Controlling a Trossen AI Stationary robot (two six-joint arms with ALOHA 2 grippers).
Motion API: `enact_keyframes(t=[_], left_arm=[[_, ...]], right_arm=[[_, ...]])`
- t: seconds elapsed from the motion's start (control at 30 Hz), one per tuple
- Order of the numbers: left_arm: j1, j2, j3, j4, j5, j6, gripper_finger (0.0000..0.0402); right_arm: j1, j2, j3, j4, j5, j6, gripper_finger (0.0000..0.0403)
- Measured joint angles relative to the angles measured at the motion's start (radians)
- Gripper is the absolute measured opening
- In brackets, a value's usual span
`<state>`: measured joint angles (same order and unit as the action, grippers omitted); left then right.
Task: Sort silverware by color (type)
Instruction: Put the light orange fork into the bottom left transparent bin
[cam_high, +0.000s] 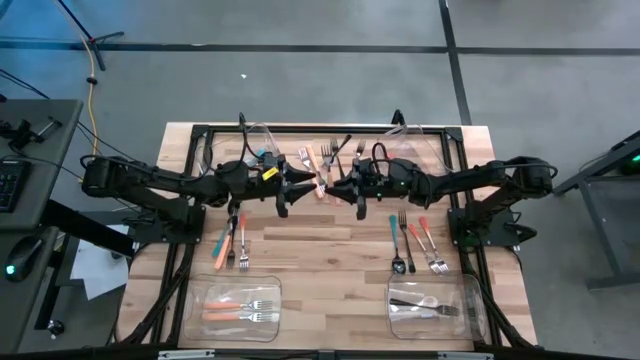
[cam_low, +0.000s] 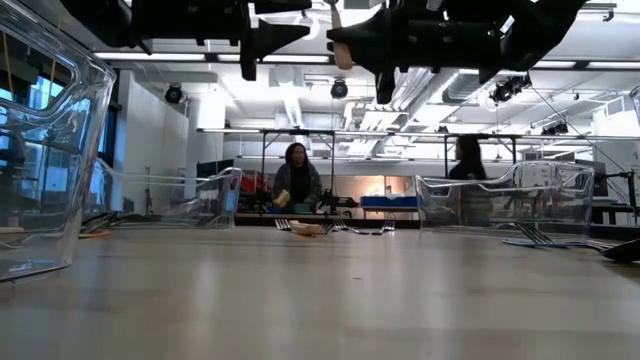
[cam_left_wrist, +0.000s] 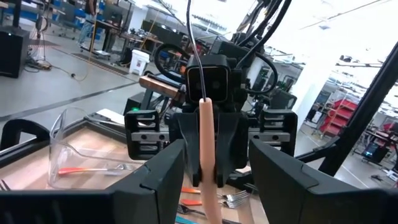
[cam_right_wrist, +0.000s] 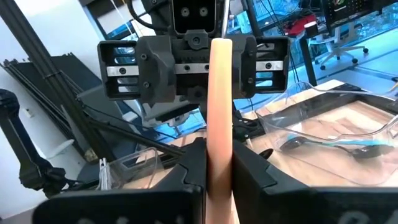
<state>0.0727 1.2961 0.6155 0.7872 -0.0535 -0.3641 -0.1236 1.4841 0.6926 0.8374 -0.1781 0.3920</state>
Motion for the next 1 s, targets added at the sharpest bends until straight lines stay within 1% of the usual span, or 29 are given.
enact_keyframes(t=[0.1,0.23,0.3,0.47,0.6,0.7,1.0], left_arm=[[0.000,0.000,0.000,0.000,-0.004,0.000,0.0170],[0.000,0.000,0.000,0.001,-0.004,-0.009,0.0170],[0.000,0.000,0.000,0.003,-0.006,-0.019,0.0170],[0.001,-0.002,0.000,0.020,-0.004,-0.027,0.0170],[-0.004,0.001,0.000,0.020,0.025,-0.026,0.0170],[-0.004,0.000,0.000,0.018,0.046,-0.019,0.0170],[0.006,0.011,0.030,0.030,0.043,-0.004,0.0170]], right_arm=[[0.020,0.000,0.021,-0.043,0.000,-0.016,0.0030],[0.049,0.007,0.108,-0.217,0.015,-0.116,0.0030],[0.050,0.013,0.142,-0.267,0.020,-0.140,0.0030],[0.029,0.031,0.182,-0.270,0.019,-0.141,0.0030],[0.017,0.034,0.184,-0.270,0.031,-0.131,0.0030],[0.018,0.034,0.185,-0.258,0.026,-0.122,0.0030],[0.038,0.034,0.185,-0.271,0.010,-0.149,0.0030]])
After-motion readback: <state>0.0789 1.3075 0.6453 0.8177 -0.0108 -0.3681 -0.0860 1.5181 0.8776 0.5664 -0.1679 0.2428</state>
